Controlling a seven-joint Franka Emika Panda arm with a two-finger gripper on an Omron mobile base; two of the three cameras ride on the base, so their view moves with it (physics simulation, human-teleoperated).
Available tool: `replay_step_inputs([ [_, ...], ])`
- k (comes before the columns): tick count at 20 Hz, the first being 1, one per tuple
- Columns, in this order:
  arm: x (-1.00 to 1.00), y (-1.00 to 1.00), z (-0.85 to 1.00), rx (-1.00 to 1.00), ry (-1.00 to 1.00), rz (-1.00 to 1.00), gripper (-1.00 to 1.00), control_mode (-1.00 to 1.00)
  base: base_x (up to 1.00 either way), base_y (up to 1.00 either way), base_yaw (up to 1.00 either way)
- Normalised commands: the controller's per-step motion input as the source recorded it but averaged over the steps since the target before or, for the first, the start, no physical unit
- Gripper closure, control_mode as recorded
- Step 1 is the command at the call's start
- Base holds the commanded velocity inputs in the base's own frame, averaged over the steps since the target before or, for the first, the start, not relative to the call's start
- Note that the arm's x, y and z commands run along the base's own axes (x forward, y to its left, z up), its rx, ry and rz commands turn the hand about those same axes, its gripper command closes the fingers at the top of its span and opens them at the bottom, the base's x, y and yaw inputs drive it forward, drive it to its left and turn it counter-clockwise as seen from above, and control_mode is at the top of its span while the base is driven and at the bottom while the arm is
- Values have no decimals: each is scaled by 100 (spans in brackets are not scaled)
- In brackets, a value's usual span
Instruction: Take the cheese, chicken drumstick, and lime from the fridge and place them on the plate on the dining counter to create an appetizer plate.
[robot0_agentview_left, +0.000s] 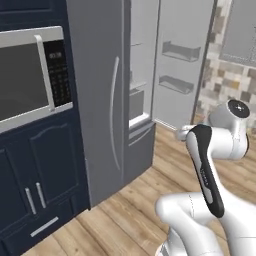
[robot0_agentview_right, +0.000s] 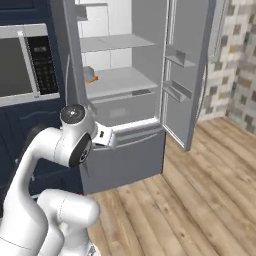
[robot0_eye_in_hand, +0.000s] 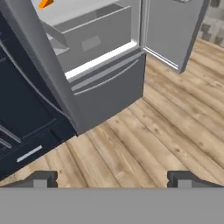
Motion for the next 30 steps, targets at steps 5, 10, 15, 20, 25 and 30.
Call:
replay_step_inputs([
  [5, 0, 0, 0, 0, 0, 0, -100, 100, 9, -100, 50],
  [10, 0, 0, 0, 0, 0, 0, -100, 100, 0, -100, 38],
  [15, 0, 0, 0, 0, 0, 0, -100, 100, 0, -100, 31],
  [20, 0, 0, 0, 0, 0, 0, -100, 100, 5, -95, 25],
  [25, 0, 0, 0, 0, 0, 0, -100, 100, 34, -32, 28],
  [30, 0, 0, 0, 0, 0, 0, -100, 100, 51, -5, 34],
])
